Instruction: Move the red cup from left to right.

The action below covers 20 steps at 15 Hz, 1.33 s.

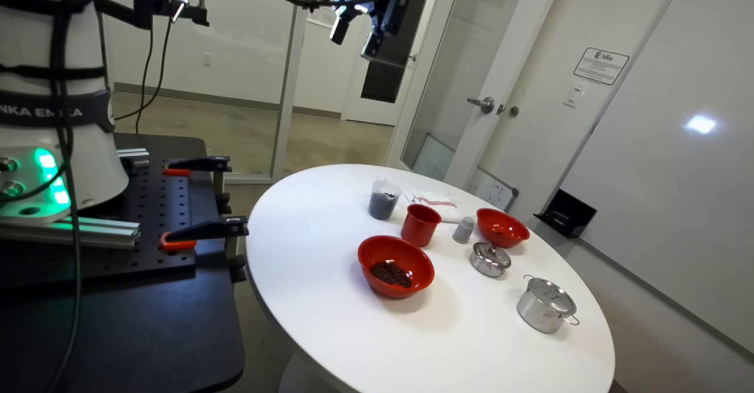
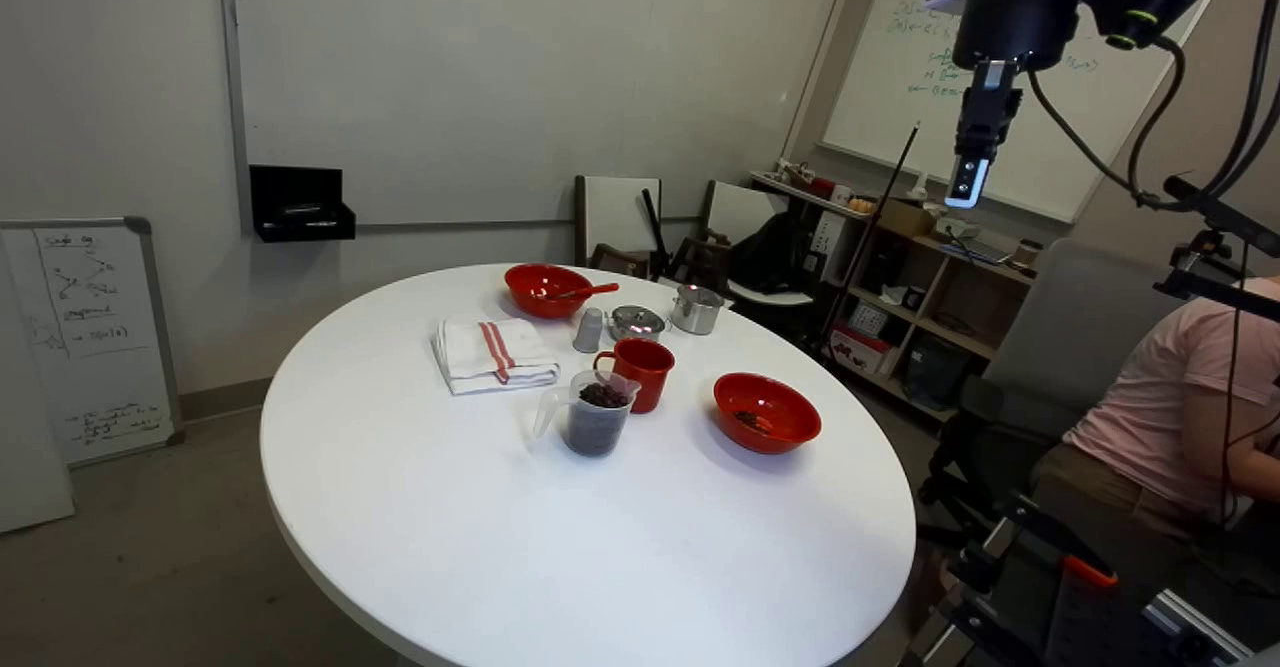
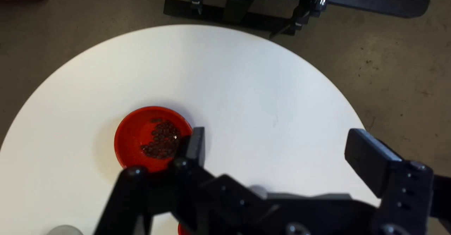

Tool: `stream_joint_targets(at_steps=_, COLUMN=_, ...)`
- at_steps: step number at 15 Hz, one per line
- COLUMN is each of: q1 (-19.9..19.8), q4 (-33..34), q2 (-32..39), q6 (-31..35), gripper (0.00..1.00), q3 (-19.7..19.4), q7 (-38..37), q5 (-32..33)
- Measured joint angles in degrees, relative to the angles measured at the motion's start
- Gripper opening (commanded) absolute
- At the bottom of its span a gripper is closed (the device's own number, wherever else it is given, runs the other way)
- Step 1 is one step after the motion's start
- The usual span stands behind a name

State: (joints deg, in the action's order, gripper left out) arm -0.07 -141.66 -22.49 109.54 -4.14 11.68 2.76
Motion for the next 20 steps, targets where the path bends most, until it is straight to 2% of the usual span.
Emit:
stream_joint_targets(at_steps=5, q1=0.0, q4=5.5, q2=2.8, q6=2.9, gripper=1.00, q3=0.0, q7=-0.1, q5=0.0)
stream_joint_targets(at_steps=11, q1=0.0, q4=5.7, q2=3.8, q6=4.3, gripper=1.00, q3=0.1, q7=-0.6, q5=0.0)
stream_joint_targets(at_steps=16, q1=0.3, q4=13.9, q2=13.5, q6=9.2, gripper=1.00, q3=1.4, q7=-1.4, q5=0.0)
stream_joint_targets(at_steps=20, q1=0.3, q4=22.7, q2=22.8, q6=9.5, gripper=1.00, q3=2.4, q7=-1.4, q5=0.2)
